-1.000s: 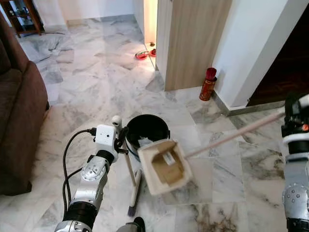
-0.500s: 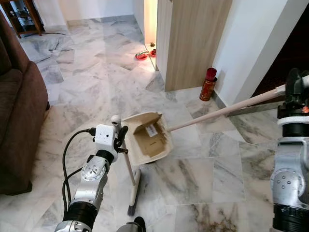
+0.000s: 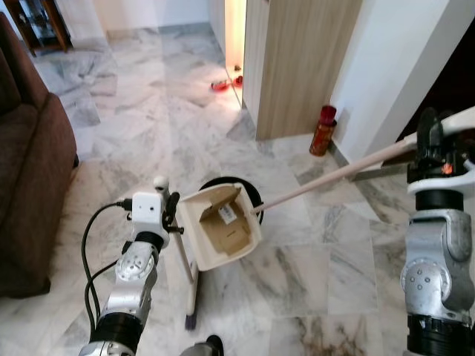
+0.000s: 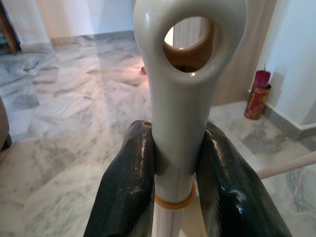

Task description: Sweep floor

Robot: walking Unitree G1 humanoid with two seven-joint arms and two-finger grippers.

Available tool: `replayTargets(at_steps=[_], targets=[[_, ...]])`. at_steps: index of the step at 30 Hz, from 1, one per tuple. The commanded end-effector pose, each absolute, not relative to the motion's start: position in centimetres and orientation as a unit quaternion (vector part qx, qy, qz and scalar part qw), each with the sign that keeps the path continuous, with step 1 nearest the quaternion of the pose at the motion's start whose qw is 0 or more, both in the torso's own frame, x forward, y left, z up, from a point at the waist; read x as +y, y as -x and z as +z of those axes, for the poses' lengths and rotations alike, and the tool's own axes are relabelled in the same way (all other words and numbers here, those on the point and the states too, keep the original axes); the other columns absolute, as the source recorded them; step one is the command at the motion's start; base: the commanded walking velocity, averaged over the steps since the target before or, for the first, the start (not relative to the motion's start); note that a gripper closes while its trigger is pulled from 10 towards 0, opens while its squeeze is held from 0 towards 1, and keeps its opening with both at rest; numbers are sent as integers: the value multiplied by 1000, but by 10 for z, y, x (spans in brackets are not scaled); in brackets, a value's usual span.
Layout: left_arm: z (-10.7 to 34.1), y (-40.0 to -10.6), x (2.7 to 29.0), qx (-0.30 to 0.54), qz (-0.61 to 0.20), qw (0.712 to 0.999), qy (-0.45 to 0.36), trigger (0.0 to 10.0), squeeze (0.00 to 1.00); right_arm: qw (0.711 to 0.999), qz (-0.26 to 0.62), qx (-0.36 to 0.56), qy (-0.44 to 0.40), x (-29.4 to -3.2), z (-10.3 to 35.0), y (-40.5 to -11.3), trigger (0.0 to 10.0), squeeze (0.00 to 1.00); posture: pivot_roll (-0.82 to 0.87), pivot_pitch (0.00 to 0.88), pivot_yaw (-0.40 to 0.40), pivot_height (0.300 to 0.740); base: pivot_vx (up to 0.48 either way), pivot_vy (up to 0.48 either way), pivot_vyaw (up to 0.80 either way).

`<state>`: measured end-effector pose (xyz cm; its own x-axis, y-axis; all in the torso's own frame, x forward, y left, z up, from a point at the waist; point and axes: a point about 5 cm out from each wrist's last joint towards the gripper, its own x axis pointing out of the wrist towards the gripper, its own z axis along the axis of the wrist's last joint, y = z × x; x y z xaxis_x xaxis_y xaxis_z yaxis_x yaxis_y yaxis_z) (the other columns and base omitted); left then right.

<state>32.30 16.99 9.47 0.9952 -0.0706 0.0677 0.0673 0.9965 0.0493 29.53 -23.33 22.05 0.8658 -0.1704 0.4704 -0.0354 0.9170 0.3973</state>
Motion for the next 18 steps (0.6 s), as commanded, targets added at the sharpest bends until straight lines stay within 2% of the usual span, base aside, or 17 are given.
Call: replayTargets(at_steps=[1, 3, 7, 12, 17, 18], targets=[[104, -325, 169, -60, -37, 997, -37, 10000, 0, 932, -31, -297, -207, -233, 238, -293, 10000, 0, 141, 82, -1, 740, 352, 0, 0], [104, -325, 170, -59, -36, 997, -38, 10000, 0, 933, -30, -296, -202, -233, 238, -293, 10000, 0, 141, 80, 0, 740, 371, 0, 0], [104, -325, 170, -58, -36, 997, -39, 10000, 0, 934, -26, -297, -199, -231, 238, -293, 10000, 0, 141, 78, 1, 740, 388, 0, 550], [103, -325, 169, -55, -39, 997, -39, 10000, 0, 934, -25, -297, -199, -231, 238, -293, 10000, 0, 140, 77, 1, 740, 396, 0, 0], [102, -325, 169, -54, -41, 997, -39, 10000, 0, 934, -24, -298, -197, -230, 239, -293, 10000, 0, 142, 73, 2, 740, 394, 0, 738], [102, -325, 169, -54, -40, 997, -38, 10000, 0, 934, -24, -297, -199, -230, 238, -293, 10000, 0, 143, 75, 0, 740, 398, 0, 0]])
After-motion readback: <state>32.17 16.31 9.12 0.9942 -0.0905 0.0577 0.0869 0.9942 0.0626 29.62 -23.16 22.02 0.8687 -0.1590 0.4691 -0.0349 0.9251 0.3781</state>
